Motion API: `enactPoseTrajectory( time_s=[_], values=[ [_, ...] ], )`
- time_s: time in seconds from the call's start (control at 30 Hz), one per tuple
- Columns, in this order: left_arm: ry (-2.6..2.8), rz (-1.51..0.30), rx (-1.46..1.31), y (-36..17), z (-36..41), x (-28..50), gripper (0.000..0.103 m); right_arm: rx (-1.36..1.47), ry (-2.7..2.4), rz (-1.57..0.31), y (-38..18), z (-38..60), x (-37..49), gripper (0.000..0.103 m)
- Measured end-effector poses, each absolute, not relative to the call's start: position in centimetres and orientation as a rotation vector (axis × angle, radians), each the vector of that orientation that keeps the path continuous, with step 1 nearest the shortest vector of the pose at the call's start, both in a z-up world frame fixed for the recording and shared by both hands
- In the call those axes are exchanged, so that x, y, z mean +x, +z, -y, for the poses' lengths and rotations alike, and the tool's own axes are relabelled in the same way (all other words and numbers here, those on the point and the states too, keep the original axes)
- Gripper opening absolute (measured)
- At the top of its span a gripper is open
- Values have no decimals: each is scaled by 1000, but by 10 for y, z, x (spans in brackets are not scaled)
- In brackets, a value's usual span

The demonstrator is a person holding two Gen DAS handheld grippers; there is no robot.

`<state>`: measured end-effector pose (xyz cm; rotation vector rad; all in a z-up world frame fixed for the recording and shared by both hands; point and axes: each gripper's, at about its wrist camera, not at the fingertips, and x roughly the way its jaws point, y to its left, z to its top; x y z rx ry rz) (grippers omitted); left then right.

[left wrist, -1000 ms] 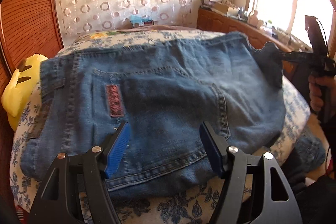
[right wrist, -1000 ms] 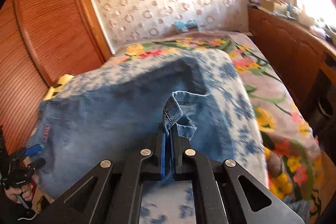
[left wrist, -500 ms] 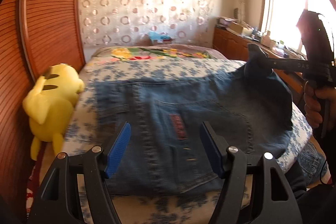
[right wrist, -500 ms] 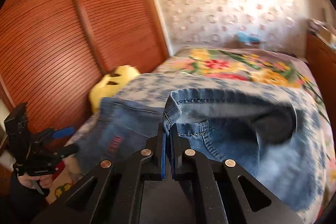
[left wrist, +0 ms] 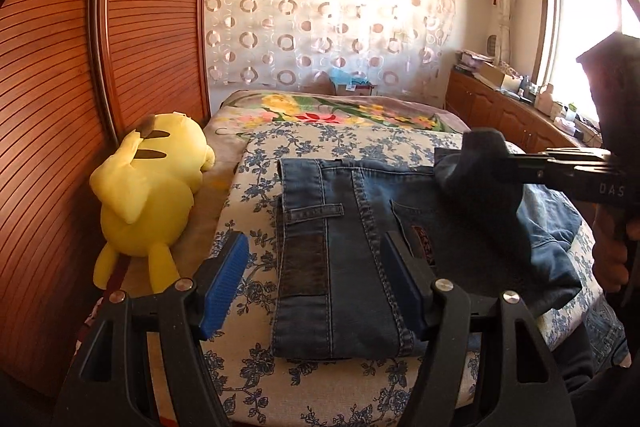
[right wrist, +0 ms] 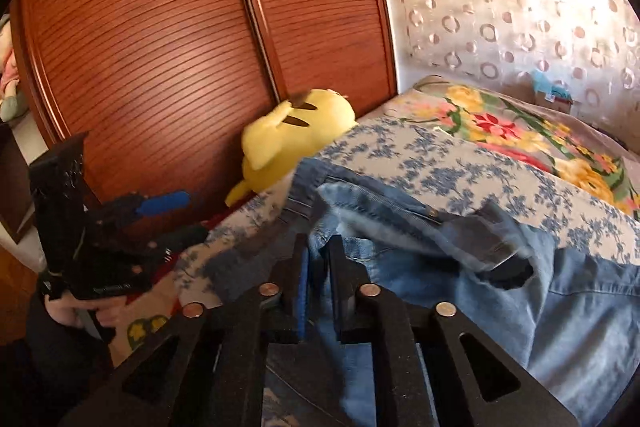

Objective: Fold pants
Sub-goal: 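Grasp the jeans edge with the right gripper and fold it over, then open the right gripper to release the folded flap over the jeans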

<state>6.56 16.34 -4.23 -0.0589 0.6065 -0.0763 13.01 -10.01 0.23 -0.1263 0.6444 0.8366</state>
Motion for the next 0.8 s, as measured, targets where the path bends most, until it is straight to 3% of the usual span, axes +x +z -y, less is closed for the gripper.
enactPoseTrajectory(
  time_s=[0.13,0.47,0.8],
  values=[
    [-96,-611,-59,-46,-155,69,69,-143,802,-624,10,109,126,29],
    [-195,-639,-33,-59,-116,88,69,-182,678,-636,2,127,119,31],
    [-332,-688,-5,-71,-81,105,44,-227,617,-712,-18,109,135,31]
  ],
)
